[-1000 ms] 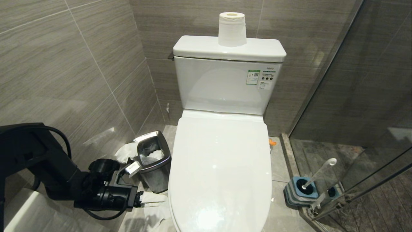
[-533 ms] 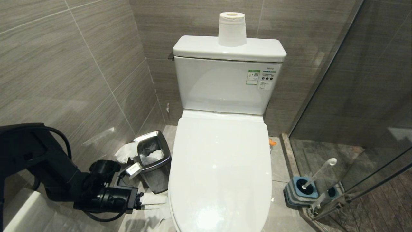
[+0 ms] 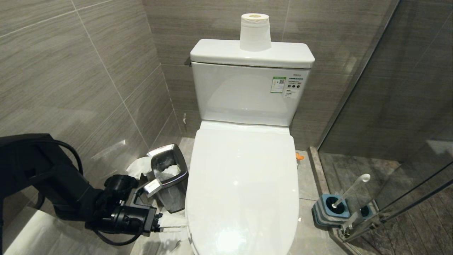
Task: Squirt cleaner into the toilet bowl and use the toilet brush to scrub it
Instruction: Use the left hand to lift the toilet lid slightly
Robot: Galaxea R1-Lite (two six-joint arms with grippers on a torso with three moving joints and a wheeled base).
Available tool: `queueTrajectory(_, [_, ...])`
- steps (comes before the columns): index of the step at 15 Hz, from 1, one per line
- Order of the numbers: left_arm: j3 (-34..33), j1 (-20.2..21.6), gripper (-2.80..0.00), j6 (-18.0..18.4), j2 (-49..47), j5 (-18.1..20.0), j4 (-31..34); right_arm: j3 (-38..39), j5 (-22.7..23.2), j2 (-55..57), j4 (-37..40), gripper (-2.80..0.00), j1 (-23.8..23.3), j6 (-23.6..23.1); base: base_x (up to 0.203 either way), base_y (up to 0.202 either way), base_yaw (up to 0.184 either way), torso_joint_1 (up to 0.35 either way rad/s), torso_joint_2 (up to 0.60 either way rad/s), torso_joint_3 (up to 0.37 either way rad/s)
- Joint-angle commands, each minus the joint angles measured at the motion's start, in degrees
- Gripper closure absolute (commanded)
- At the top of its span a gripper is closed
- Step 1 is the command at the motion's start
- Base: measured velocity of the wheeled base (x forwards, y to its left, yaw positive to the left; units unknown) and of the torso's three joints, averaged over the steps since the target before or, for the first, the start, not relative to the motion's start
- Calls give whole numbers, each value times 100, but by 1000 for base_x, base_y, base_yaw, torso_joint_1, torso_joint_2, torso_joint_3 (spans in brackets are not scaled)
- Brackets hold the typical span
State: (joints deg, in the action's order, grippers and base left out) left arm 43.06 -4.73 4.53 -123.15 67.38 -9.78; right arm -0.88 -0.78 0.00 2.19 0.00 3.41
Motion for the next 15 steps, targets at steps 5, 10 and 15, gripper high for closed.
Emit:
queueTrajectory(5, [202,-98,-280,13,-128,-128,-15,0,-1,0,0,0,0,1,0,0,0,0,0,0])
queueTrajectory(10, [265,-144,-280,22,-201,-219,-15,0,-1,0,0,0,0,1,0,0,0,0,0,0])
queueTrajectory(15, [317,-195,-280,29,-183,-243,-17,0,-1,-4,0,0,0,1,0,0,0,0,0,0])
